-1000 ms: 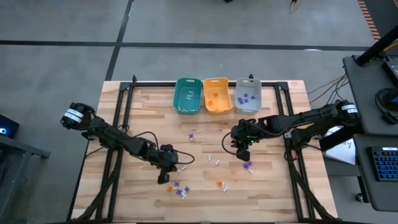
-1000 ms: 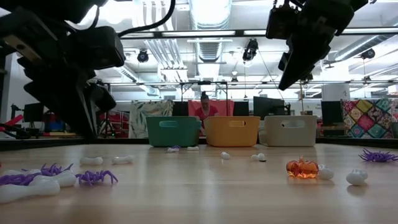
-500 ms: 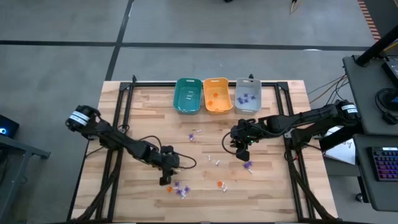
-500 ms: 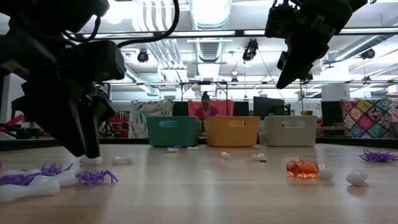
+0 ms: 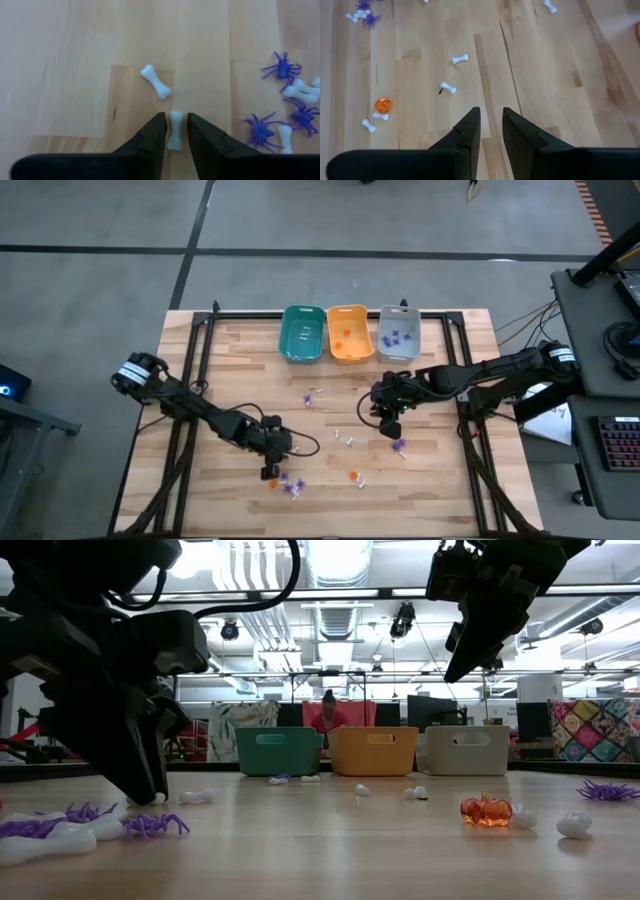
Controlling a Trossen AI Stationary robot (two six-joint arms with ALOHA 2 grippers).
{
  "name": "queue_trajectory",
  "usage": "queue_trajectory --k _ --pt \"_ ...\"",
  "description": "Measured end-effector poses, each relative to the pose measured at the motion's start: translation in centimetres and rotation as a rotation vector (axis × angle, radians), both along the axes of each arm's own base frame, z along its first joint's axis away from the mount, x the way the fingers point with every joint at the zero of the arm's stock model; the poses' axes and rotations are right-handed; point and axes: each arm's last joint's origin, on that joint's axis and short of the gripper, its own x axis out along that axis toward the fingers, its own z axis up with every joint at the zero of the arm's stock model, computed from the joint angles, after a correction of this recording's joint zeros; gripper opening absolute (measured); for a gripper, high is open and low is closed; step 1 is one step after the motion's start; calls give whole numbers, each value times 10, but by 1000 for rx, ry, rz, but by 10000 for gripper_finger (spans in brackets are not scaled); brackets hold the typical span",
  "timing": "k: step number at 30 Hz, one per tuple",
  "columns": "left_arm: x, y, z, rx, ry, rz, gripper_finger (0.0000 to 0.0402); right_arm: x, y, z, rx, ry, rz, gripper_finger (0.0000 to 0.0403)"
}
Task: Sort Halloween decoration
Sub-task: Put the white bone toy into the blue bin
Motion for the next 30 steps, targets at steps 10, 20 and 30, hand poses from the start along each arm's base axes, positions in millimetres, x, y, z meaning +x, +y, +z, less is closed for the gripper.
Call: queue_trajectory --k 10,20,30 --pt "-2 1 0 21 8 -12 4 0 0 0 -2 -1 -1 75" --pt "-10 5 23 25 -31 -54 0 0 0 0 -2 -1 -1 74" --pt "-12 36 63 92 -175 -71 0 1 -1 0 -32 -10 0 69"
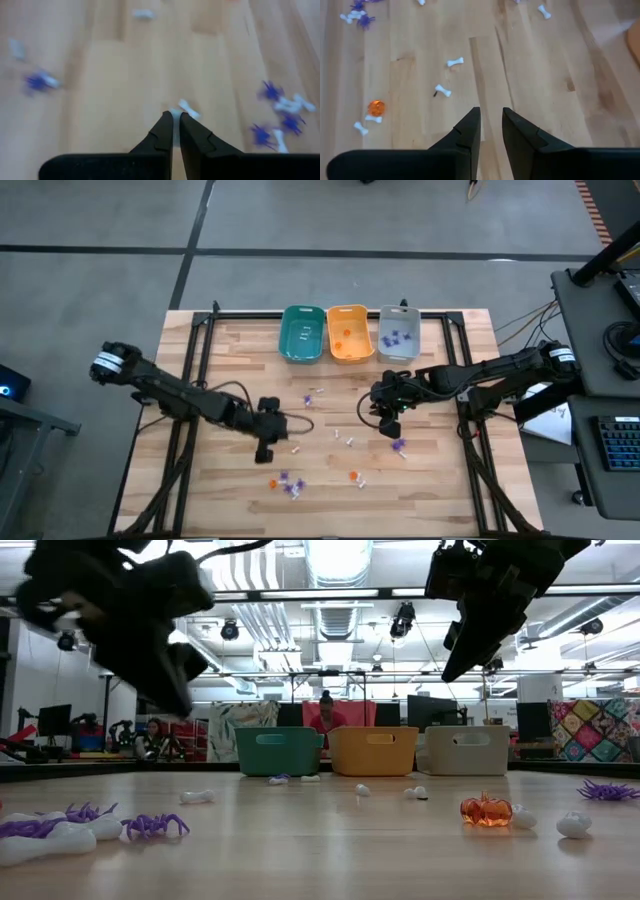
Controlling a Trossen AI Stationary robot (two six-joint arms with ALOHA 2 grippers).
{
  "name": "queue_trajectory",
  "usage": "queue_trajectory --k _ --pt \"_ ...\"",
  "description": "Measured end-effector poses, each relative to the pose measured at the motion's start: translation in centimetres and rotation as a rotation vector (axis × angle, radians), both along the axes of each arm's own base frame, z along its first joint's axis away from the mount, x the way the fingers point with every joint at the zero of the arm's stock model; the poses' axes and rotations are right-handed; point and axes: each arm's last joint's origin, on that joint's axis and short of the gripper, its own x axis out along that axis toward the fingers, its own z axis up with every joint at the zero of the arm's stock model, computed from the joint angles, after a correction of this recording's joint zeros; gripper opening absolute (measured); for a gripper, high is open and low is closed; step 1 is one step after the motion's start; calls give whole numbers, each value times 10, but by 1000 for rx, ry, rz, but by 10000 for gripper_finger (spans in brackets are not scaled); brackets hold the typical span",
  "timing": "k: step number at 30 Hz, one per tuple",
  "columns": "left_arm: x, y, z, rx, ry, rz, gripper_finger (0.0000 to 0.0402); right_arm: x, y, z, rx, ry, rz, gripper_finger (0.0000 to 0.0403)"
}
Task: Sort Halloween decoration
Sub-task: Put the white bone toy into the blue bin
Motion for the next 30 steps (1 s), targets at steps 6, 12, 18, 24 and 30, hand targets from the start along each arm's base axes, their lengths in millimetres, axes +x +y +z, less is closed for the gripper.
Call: queue_trajectory --k 6,12,18,24,30 --pt "-1 39 21 82 -82 39 0 0 0 0 -20 -2 10 70" --pt "-3 80 34 146 -129 56 0 0 0 0 -36 -3 24 70" --pt "-1 121 50 214 -132 116 0 0 -1 0 -54 -5 23 68" --pt "10 159 77 361 -98 74 0 1 -1 0 -54 -11 24 67" --pt "25 205 85 428 -10 105 0 1 -1 1 -53 -13 24 67"
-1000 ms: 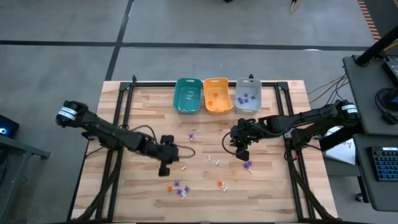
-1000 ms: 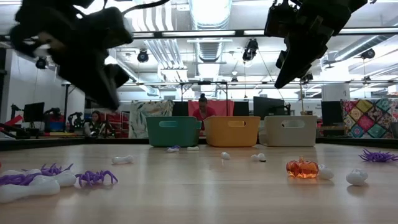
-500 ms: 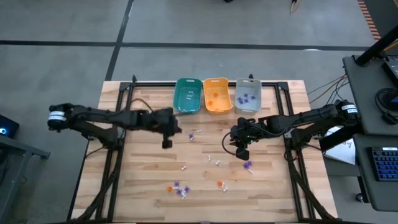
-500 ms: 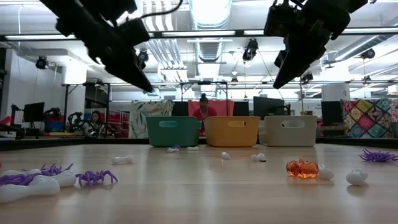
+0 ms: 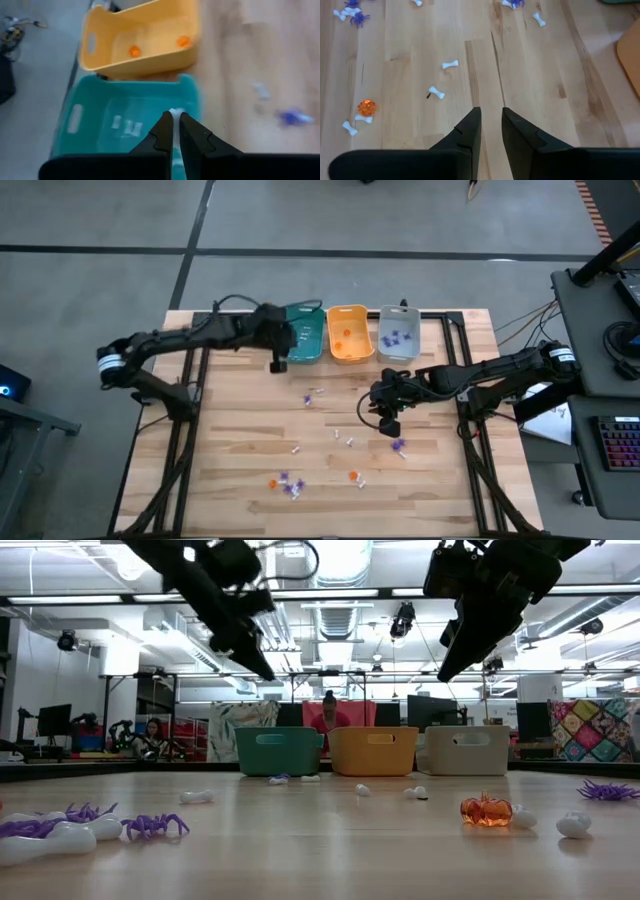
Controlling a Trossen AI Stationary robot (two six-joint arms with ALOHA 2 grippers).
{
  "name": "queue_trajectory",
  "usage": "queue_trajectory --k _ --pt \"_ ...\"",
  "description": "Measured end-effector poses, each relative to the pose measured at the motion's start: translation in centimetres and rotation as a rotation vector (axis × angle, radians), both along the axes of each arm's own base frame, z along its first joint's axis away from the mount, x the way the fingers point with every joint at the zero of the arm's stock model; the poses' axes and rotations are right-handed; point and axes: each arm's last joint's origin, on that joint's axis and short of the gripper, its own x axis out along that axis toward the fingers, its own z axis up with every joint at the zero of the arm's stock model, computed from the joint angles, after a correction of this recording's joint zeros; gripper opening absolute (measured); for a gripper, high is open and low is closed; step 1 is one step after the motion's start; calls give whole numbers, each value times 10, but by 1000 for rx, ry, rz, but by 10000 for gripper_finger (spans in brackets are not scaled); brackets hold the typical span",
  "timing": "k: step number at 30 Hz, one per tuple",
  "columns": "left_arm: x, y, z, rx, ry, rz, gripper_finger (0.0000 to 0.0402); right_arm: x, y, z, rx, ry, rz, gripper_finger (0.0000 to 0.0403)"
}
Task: Sort Halloween decoration
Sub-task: Put the white bone toy into the blue bin
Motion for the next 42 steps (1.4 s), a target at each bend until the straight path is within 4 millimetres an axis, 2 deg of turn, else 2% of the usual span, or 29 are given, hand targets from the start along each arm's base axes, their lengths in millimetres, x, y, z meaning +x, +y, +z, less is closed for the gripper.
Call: queue_trajectory --k 10,19,27,42 --pt "31 73 -25 -54 76 18 0 0 0 0 1 -6 0 68" --pt "45 119 -46 -61 114 69 0 1 -1 0 -22 -9 -19 68" --pt "47 137 -61 -77 136 99 0 1 -1 0 -39 -11 -31 68" --pt "52 142 -83 -105 167 107 0 1 -1 1 -39 -14 -32 68"
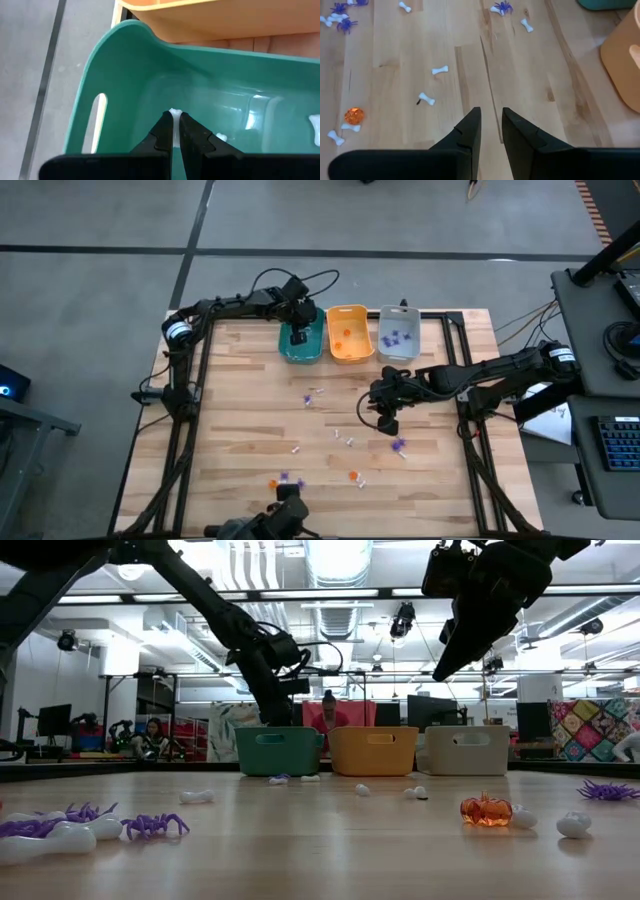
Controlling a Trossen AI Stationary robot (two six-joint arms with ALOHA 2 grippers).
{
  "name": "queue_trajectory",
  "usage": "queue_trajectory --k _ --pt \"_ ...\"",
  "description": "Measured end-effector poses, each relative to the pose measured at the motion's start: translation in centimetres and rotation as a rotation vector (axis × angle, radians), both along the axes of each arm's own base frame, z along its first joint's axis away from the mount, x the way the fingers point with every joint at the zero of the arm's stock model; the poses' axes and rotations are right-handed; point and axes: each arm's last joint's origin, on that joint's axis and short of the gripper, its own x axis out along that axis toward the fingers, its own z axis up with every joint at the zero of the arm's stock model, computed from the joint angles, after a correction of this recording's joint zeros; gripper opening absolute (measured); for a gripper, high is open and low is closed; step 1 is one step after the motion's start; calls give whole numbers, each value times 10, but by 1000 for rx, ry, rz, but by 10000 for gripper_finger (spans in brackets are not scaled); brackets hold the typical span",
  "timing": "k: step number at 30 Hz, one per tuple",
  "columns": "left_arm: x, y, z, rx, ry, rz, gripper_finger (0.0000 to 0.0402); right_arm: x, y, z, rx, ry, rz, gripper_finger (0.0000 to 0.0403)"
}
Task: Sort Halloween decoration
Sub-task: Put the white bone toy into the blue bin
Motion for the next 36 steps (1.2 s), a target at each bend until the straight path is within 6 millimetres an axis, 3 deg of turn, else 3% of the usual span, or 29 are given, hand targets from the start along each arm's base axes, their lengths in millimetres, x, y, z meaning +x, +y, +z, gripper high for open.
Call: queue_trajectory --k 19,36 --pt "3 3 -30 -57 52 19 0 0 0 0 0 -3 0 68" --pt "4 4 -32 -58 44 31 6 0 0 0 0 -3 0 68"
